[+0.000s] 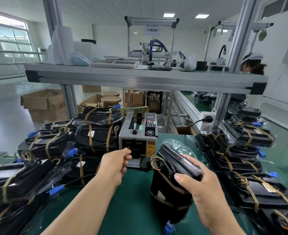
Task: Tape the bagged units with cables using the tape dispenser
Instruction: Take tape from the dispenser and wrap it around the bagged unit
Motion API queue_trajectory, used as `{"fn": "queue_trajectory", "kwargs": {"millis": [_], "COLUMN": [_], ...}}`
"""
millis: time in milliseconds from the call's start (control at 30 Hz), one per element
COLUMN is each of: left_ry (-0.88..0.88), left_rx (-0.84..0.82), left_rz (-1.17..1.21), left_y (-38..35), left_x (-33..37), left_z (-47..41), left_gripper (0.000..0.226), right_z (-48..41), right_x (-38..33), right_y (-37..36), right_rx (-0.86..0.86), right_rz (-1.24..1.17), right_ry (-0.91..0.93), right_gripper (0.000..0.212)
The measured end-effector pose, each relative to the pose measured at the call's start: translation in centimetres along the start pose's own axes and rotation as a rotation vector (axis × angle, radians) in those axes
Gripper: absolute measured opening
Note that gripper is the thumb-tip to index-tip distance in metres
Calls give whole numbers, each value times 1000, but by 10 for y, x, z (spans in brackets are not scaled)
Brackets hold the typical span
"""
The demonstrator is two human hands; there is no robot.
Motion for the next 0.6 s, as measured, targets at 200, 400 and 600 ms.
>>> {"fn": "queue_trajectory", "kwargs": {"millis": [200,400,600], "left_ry": [173,282,228], "left_rx": [-26,-56,84], "left_rz": [136,250,389], "left_y": [-16,-27,-29], "left_x": [-26,-30,-27], "left_z": [-27,-42,-50], "left_gripper": [26,25,13], "right_z": [5,9,7], "right_x": [-5,-12,-15], "right_y": [-1,-4,-13], "right_rx": [27,2,-37], "right_rz": [90,91,120], "right_ry": [-4,-1,31], "right_gripper": [56,43,52]}}
Point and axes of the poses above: each hand's wrist, its own z-axis away from the middle knuckle, its own y-axis out of the back of the hand, x = y × z, the point moved 9 cm from there along -z, towards the middle knuckle, and after that the axes turned 11 degrees about -x, right-handed, at the moved point
